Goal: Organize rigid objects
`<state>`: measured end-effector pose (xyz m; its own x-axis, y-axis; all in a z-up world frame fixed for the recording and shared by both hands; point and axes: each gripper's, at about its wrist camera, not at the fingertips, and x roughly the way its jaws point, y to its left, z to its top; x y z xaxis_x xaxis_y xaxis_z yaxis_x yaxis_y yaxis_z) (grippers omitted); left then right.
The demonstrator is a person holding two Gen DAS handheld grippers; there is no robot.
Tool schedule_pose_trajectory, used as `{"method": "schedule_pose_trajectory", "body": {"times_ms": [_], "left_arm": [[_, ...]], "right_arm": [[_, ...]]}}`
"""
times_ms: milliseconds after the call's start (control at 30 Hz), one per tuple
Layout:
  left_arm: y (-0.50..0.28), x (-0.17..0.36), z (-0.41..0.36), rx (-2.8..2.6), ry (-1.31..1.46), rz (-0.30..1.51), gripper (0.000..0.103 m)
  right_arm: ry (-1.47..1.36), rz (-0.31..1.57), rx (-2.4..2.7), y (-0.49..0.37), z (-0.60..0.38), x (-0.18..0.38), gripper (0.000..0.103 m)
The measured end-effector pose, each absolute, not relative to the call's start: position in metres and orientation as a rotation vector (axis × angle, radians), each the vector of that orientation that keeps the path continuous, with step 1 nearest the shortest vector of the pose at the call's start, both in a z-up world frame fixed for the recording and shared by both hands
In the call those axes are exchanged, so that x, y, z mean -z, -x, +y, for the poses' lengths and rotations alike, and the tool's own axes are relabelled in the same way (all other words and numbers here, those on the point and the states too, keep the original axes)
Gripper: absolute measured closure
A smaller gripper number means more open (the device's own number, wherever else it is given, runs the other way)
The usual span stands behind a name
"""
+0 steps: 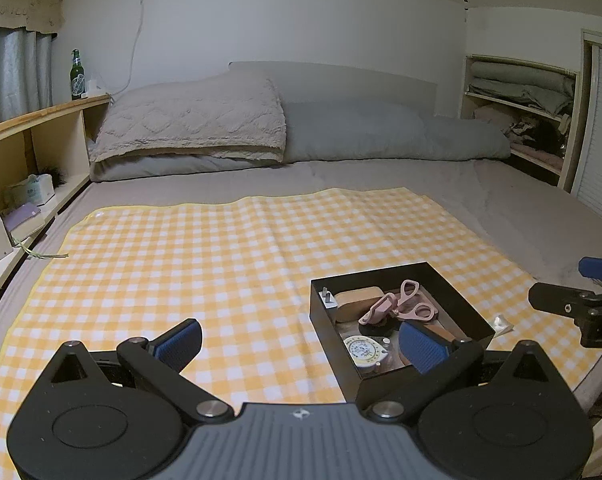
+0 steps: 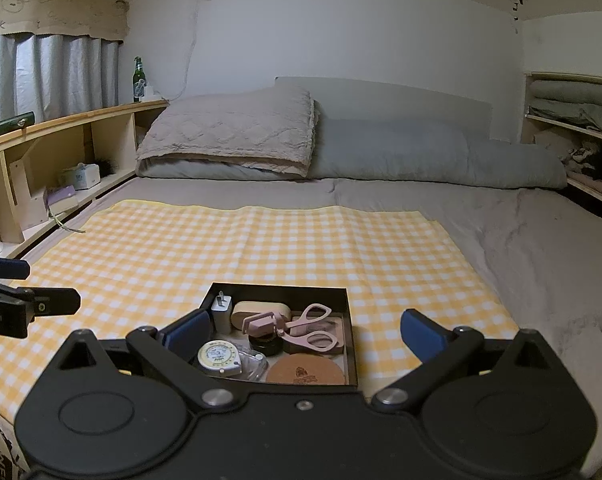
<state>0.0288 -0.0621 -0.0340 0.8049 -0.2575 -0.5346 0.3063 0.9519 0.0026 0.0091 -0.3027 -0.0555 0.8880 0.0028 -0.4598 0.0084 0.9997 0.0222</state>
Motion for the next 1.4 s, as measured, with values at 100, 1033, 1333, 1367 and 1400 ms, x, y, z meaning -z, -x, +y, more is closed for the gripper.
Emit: {"method": "schedule_pose_trajectory", "body": {"times_ms": [100,1033,1333,1367,1400], "left_arm": [[-0.0283,0.0337,-0.0622,0.303,-0.092,0.558,0.000],[-0.0284,0.0343,-0.0612,0.305,-0.099,0.551,0.000],[-0.0282,0.0341,-0.0608,0.306,-0.099,0.550,0.000],[-0.0282,0.0341,-0.0609,0.306,-0.099,0.550,0.000],[-0.0283,0.0342,-0.0609,0.306,-0.099,0.551,0.000]], "right_arm": [[-0.020,0.476,0.002,-0.0087,-0.3024,0.0548,0.000],[-0.009,0.479,-0.019,-0.0071,-0.2989,0.0524,0.000],[-0.005,0.481,-0.021,-0.0081,-0.2971,0.0528,0.000],[-0.004,0.481,-0.021,-0.0080,-0.2968,0.0530,0.000],[-0.003,0.481,-0.022,-0.0080,-0.2964,0.0531,0.000]]}}
